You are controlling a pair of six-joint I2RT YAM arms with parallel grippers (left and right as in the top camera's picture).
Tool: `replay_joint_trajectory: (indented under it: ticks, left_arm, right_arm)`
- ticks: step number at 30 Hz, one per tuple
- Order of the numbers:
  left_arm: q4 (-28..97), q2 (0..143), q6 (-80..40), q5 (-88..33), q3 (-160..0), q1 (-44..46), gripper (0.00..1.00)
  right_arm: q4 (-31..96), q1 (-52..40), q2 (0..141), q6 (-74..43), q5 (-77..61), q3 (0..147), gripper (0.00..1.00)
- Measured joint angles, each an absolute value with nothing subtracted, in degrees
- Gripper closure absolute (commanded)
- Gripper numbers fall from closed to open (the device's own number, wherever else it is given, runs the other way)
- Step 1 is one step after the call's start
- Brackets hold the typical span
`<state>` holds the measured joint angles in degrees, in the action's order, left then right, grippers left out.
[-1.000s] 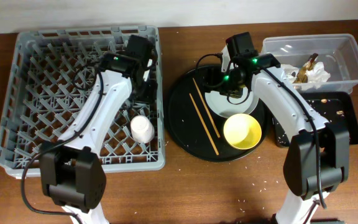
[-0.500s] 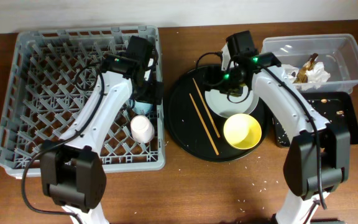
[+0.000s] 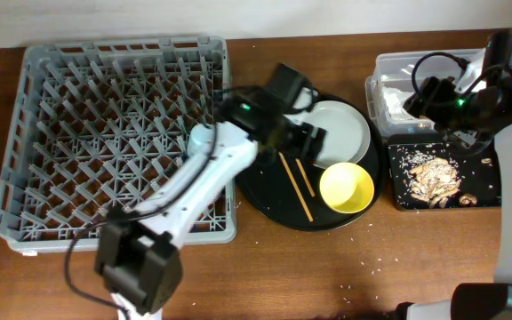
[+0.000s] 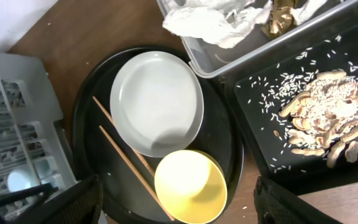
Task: Sort waste into correct bins and load items into the dishwasher rack
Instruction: 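Grasp the yellow bowl with the left gripper and lift it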
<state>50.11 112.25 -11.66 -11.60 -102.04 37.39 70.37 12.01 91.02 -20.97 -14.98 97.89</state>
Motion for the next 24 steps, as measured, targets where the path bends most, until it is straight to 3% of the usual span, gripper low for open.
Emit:
replay_joint_trajectory:
  ticks: [4,8,12,14,16,18,19,21,22,24]
  left_arm:
    - [45.5,120.0,-15.8,-11.8,-102.0,41.3,0.11]
    - [42.7,126.3,-18.9,-11.8,-102.0,43.1,0.44]
    - [42.4,127.9,-19.7,-11.8,-102.0,43.9,0.46]
    - [42.3,128.2,-19.8,-11.8,-102.0,44.2,0.53]
    - [42.4,129.3,-19.8,-11.8,-102.0,44.7,0.66]
    - [42.3,130.3,-20.1,-11.8,-102.0,44.9,0.94]
    - [42.3,130.3,-20.2,-11.9,-102.0,44.9,0.99]
    - [42.2,130.3,-20.4,-12.1,-102.0,44.9,0.99]
    - [42.2,130.4,-20.5,-12.3,-102.0,44.9,0.99]
    - [42.9,130.4,-20.4,-12.3,-102.5,44.9,0.99]
  right_arm:
    - [70.7,12.0,91.0,-20.5,-14.3,97.8,0.21]
    - [71.2,12.0,91.0,-19.3,-13.9,97.6,0.21]
    - [71.3,12.0,91.0,-19.0,-13.9,97.6,0.21]
    - [71.4,12.0,91.0,-19.0,-13.9,97.6,0.21]
    - [71.4,12.0,91.0,-19.0,-13.9,97.6,0.21]
    - [71.6,12.0,91.0,-18.8,-13.9,97.6,0.22]
    - [71.6,12.0,91.0,-18.8,-13.9,97.6,0.21]
    - [71.6,12.0,91.0,-18.8,-13.9,97.6,0.21]
    - [71.6,12.0,91.0,-18.8,-13.9,97.6,0.02]
    - [71.6,12.0,91.0,-18.7,-13.8,97.6,0.01]
